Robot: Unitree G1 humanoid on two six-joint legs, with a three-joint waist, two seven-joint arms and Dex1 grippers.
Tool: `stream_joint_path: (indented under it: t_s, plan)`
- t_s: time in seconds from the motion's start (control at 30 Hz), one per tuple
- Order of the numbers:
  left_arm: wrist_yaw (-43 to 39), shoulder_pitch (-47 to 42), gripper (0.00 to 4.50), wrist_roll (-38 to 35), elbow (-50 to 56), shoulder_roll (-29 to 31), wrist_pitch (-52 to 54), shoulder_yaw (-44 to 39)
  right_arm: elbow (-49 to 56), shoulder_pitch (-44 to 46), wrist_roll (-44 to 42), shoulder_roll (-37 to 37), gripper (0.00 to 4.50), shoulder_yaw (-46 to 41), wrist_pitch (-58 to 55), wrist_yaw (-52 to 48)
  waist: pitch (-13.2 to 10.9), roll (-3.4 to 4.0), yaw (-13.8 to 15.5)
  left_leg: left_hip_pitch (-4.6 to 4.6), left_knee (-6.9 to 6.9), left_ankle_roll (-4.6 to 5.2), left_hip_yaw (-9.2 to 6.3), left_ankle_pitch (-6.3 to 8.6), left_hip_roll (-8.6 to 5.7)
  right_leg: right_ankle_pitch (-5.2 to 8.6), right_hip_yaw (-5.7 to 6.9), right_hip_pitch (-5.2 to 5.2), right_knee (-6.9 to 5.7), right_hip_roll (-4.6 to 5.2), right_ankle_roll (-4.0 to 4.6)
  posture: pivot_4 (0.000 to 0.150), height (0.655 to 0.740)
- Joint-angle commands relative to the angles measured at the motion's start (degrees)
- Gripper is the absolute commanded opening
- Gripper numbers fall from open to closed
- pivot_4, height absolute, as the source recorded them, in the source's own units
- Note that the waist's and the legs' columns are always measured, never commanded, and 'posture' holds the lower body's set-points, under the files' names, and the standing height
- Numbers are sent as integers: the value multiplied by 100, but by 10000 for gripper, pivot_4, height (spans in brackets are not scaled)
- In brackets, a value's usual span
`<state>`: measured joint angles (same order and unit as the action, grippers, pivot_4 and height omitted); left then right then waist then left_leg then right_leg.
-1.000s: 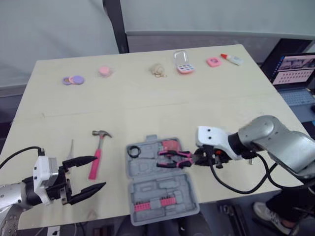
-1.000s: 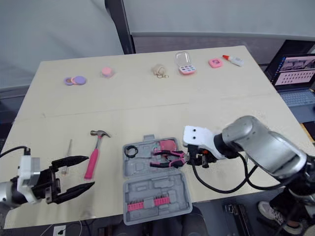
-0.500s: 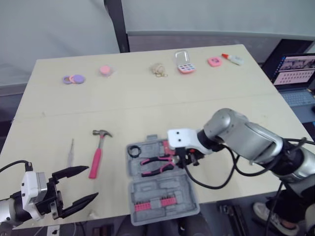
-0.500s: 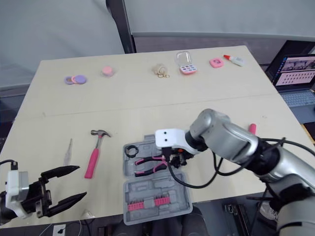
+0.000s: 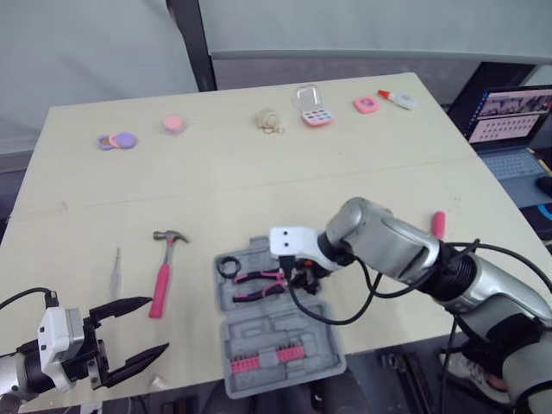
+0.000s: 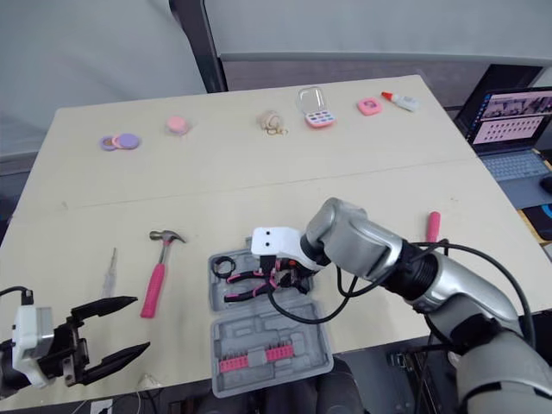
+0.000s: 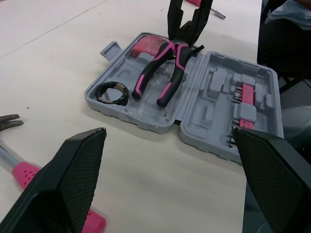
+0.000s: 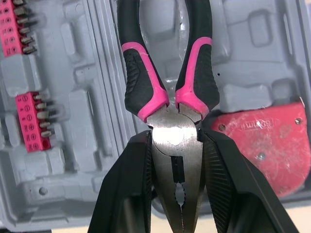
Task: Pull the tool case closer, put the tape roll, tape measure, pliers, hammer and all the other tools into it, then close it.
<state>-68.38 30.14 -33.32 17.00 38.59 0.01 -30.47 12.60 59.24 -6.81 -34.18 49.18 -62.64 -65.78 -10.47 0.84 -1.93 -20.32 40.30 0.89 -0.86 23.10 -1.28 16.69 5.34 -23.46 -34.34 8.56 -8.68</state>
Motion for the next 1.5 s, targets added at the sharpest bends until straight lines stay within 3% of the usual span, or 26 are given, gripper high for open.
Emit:
stream_joint_path:
  t_s: [0.03,1.2,1.43,1.5]
  plan:
    - [-10,110,45000,47,17,-42,-99,-7,67,4,24,104,9670,-20,-37,88,0,0,1,0,0,0,0,0,0,0,3,0,0,0,1,1500,7400]
    - [265,151,45000,103,347,1,93,112,-357,-217,159,632,9670,126,240,352,1,-1,-14,3,3,-3,-1,2,7,-4,60,0,-16,10,15,1500,7400]
    - [34,120,45000,174,-71,-51,-226,152,-300,-187,103,609,44113,-74,265,368,1,-1,-13,4,4,-3,0,2,7,-5,62,0,-17,10,15,1500,7400]
    - [-35,103,45000,189,-204,-58,-327,164,-242,-161,55,565,44113,-153,236,335,2,-2,-13,3,4,-3,0,2,7,-5,62,0,-17,10,16,1500,7400]
